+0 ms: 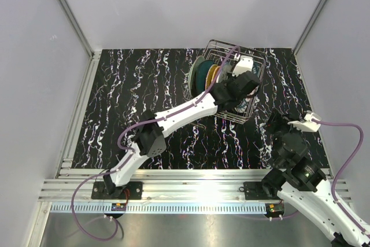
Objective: Load the plates into the dish rack
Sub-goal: Insert the plate into the dish rack
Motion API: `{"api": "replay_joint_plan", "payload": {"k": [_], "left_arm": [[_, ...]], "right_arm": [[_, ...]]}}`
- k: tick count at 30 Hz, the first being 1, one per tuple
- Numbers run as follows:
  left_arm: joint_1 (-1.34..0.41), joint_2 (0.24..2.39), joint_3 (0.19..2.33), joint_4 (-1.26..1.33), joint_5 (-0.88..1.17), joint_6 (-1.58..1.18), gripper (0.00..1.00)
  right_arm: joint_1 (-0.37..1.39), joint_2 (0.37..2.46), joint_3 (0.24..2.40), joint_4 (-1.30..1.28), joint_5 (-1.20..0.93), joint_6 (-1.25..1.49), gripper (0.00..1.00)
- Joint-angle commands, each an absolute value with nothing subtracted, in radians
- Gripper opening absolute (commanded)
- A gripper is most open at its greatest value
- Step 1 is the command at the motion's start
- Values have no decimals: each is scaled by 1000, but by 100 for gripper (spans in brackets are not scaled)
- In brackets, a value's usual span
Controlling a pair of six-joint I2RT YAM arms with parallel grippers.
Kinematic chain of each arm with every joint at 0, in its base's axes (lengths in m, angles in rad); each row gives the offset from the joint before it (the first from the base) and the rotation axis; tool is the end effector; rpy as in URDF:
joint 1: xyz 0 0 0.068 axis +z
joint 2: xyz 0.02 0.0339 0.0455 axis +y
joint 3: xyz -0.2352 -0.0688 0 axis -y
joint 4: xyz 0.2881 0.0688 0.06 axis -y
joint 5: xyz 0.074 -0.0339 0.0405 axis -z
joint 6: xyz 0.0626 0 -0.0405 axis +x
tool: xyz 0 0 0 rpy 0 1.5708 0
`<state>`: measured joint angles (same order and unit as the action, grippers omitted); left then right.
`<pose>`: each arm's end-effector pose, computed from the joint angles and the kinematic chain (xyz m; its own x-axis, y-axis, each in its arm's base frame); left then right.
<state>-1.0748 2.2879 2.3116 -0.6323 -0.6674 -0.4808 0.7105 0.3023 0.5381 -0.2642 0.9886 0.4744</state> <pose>0.3016 -0.4760 0.2872 -0.4490 0.0664 -0.8911 0.2724 0.9600 -0.0657 0.1629 0.0712 0.3061 0.1061 0.4227 -0.9000 0.2538 0.8637 0.4355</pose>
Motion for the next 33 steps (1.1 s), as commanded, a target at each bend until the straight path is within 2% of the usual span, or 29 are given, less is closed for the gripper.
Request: {"api": "replay_joint_plan", "payload": {"k": [1,21,33], "left_arm": [[-1081,2306,2395,-517,-752,-517,0],[-1172,2396,2421,-379,-995,-361,0],[-1192,2414,2402,-371,-1057,-394,0]], "right_arm": [[707,285,560,-221,971,469,20],[707,322,563,-222,942,483,20],[707,232,577,-299,948,546,20]]}}
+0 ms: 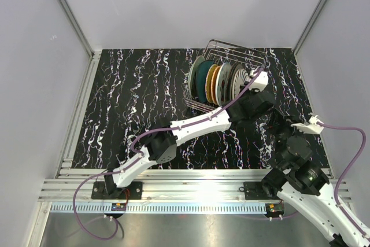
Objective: Load the plates into the dish rack
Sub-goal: Insert the plate into the dish rack
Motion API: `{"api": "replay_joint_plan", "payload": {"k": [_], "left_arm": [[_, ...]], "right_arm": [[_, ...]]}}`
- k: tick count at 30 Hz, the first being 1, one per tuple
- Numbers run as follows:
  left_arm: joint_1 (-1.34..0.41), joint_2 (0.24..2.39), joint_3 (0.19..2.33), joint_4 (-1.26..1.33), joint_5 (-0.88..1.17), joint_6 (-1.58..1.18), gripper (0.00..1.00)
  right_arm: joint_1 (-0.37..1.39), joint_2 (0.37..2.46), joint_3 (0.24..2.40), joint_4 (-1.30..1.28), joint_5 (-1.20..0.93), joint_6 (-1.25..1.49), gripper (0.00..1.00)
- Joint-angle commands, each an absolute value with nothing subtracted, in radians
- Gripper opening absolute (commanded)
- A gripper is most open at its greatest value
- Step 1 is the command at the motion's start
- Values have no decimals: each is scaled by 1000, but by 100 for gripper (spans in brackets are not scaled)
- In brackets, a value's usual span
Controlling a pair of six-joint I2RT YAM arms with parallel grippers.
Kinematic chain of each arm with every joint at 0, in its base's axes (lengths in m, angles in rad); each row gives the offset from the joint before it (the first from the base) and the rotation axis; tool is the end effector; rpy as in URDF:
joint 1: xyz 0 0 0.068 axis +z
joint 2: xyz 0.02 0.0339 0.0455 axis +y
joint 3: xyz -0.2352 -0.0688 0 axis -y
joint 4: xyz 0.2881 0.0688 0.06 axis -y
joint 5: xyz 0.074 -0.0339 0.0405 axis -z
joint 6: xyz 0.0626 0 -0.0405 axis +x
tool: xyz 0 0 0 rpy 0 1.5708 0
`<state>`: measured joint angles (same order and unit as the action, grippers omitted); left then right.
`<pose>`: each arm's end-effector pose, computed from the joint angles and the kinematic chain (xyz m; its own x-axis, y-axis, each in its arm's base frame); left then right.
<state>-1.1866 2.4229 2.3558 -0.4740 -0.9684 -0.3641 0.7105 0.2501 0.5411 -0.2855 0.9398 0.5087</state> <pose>0.2661 -0.5205 0.2525 -0.2732 0.1374 -0.9521 0.1748 0.9804 0.0914 0.1556 0.0672 0.3125 0.1143 0.4774 -0.8712 0.1965 0.8488 0.4909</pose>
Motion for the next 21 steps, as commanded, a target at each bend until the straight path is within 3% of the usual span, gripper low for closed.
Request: {"api": "replay_joint_plan", "payload": {"k": [1,4,6,9,18,21], "left_arm": [[-1195,2418,2401,-367,-1058,-396,0],[-1197,2424,2393,-354,-1054,-402,1],[-1198,2427,2388,-353,-1046,-411,12],[-1197,2428,2381,-347,-1029,-419,21],[-1198,2433,2364,-314,-982,-405,24],[-1200,2421,2343,-298,-971,-397,34]], "right_arm": [[706,226,578,-301,951,548,20],[707,227,574,-307,950,554,20],[707,232,575,-310,945,557,20],[707,236,574,-311,945,557,20],[707,238,563,-298,945,552,20],[707,238,565,-298,946,552,21]]}}
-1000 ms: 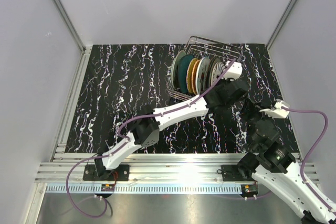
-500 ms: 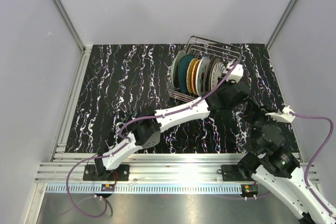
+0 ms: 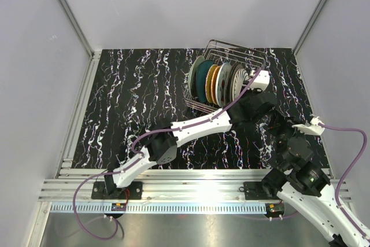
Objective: Load the plates into the dish rack
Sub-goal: Insert the plate into the dish rack
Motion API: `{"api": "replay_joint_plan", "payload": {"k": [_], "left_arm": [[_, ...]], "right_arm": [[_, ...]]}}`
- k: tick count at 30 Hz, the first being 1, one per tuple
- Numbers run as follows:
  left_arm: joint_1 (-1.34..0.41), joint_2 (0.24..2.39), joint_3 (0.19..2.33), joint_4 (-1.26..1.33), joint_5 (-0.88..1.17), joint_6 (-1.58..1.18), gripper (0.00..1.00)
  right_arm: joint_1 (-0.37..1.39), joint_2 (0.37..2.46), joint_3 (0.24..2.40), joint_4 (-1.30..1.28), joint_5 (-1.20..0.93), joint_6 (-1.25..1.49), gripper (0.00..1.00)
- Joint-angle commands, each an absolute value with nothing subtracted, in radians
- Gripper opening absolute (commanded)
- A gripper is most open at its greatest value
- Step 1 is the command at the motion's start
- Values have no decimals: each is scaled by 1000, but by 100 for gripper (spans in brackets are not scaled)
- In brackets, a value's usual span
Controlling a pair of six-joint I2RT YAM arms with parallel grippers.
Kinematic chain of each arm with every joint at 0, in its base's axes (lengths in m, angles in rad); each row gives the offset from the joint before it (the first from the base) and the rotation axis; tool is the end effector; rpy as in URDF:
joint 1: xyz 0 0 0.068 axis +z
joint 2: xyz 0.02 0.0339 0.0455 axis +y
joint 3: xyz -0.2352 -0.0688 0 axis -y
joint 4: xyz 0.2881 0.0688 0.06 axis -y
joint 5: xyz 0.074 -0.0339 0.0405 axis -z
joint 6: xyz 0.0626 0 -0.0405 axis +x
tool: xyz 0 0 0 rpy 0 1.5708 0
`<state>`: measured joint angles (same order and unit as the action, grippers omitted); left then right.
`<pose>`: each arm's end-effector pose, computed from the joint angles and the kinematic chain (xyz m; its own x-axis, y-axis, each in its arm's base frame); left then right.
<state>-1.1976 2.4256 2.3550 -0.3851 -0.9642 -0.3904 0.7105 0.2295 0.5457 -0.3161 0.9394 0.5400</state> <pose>0.2621 -0.5284 0.2591 -0.2480 0.0384 -0.9680 0.1811 0.9834 -0.0074 0.1520 0.0641 0.3136 0.1167 0.5008 -0.8577 0.1946 0.8353 0.5142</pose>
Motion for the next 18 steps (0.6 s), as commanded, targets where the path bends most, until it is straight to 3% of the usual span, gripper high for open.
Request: {"api": "replay_joint_plan", "payload": {"k": [1,4,18], "left_arm": [[-1198,2415,2336,-293,-973,-394,42],[-1198,2398,2321,-272,-991,-345,51],[-1198,2103,2074,-8,-1071,-7,73]], "right_arm": [[707,239,566,-298,948,551,21],[707,233,568,-299,950,551,21],[707,265,577,-293,965,540,24]]}}
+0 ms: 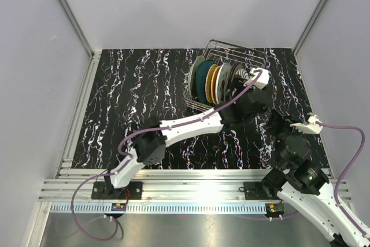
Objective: Load the plates into the dish rack
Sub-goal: Insert the plate into the dish rack
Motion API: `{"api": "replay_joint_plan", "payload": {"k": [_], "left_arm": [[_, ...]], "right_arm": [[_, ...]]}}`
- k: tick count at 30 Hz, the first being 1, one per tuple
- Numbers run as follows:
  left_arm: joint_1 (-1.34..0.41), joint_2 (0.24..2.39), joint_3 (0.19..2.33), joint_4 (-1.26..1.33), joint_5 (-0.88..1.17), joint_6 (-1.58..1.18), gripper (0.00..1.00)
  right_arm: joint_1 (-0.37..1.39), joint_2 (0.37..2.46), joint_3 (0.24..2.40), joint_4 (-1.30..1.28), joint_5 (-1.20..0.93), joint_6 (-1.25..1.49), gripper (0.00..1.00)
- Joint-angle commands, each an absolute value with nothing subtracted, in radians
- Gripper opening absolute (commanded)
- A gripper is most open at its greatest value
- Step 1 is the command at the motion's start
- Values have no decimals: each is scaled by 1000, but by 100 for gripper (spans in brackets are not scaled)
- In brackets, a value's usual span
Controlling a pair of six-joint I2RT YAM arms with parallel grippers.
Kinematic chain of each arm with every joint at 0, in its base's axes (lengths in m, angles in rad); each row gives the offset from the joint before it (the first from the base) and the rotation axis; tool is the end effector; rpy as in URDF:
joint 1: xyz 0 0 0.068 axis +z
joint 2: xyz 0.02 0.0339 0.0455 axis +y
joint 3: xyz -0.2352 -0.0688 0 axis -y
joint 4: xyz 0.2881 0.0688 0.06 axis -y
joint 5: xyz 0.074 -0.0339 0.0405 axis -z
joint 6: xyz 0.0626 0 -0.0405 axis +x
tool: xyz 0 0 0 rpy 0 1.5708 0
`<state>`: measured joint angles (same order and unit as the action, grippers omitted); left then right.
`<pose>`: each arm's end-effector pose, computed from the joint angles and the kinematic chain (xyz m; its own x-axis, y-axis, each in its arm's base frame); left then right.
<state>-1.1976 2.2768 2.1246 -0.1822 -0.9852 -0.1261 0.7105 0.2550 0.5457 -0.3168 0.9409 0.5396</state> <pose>0.2560 -0.5109 0.2725 -0.1473 0.1857 -0.9715 0.2108 0.9656 0.1525 0.1558 0.0674 0.3100 0.1003 0.4855 -0.8685 0.2059 0.8438 0.4955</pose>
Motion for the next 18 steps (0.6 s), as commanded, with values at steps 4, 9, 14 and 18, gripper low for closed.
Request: {"api": "replay_joint_plan", "payload": {"k": [4,9,14,18], "left_arm": [[-1192,1956,1913,92,-1140,104,78],[-1177,1714,1680,150,-1137,135,81],[-1157,1502,1507,75,-1124,120,84],[-1091,1333,1382,-90,-1077,19,86]], "right_arm": [[707,311,598,-319,954,551,25],[707,393,609,-302,920,546,30],[706,495,646,-284,881,515,36],[707,540,667,-240,867,460,42]]}}
